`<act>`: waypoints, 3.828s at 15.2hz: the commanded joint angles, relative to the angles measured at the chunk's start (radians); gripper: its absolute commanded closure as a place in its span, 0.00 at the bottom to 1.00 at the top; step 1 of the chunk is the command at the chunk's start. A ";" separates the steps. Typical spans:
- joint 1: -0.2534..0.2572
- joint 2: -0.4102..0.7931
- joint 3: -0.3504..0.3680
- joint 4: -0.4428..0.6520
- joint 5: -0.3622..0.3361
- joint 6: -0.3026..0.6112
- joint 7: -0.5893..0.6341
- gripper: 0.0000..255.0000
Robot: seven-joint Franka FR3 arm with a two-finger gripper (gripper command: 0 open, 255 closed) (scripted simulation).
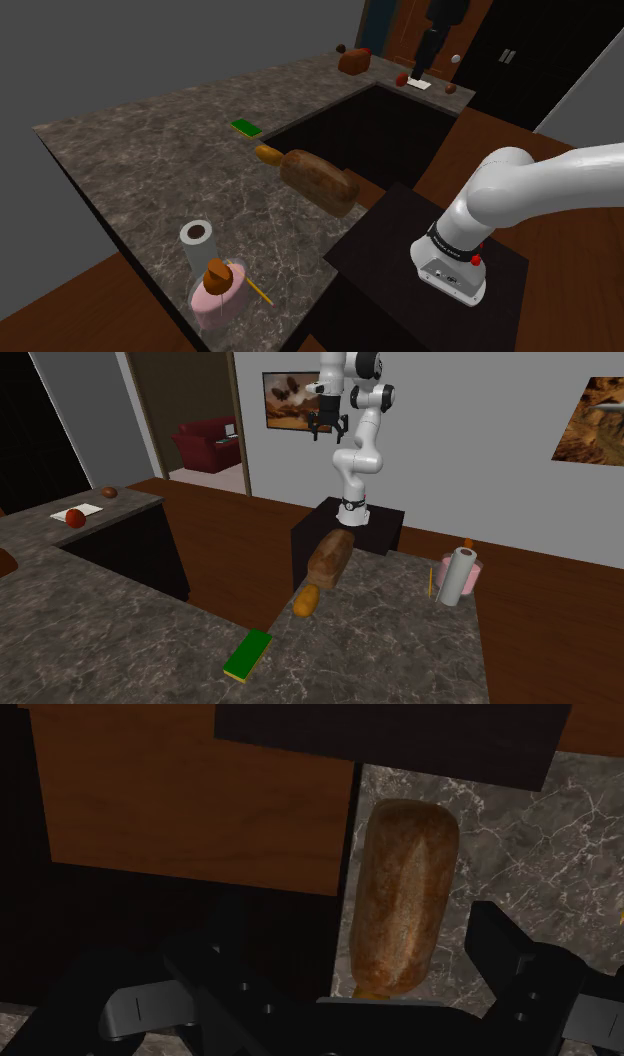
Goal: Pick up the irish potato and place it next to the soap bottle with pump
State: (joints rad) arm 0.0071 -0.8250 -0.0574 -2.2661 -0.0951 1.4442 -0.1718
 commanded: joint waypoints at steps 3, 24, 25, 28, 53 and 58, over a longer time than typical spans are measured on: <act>0.005 0.031 0.031 -0.031 0.000 0.061 0.032 0.00; -0.005 0.682 0.324 0.006 -0.225 0.574 0.461 0.00; -0.005 0.723 0.333 0.025 -0.251 0.584 0.488 0.00; 0.001 0.851 0.349 0.092 -0.333 0.605 0.569 0.00; 0.136 1.571 0.242 0.628 -0.689 0.601 0.820 0.00; 0.136 1.571 0.242 0.628 -0.689 0.601 0.820 0.00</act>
State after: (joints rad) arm 0.1436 0.7456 0.1843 -1.6384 -0.7845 2.0447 0.6477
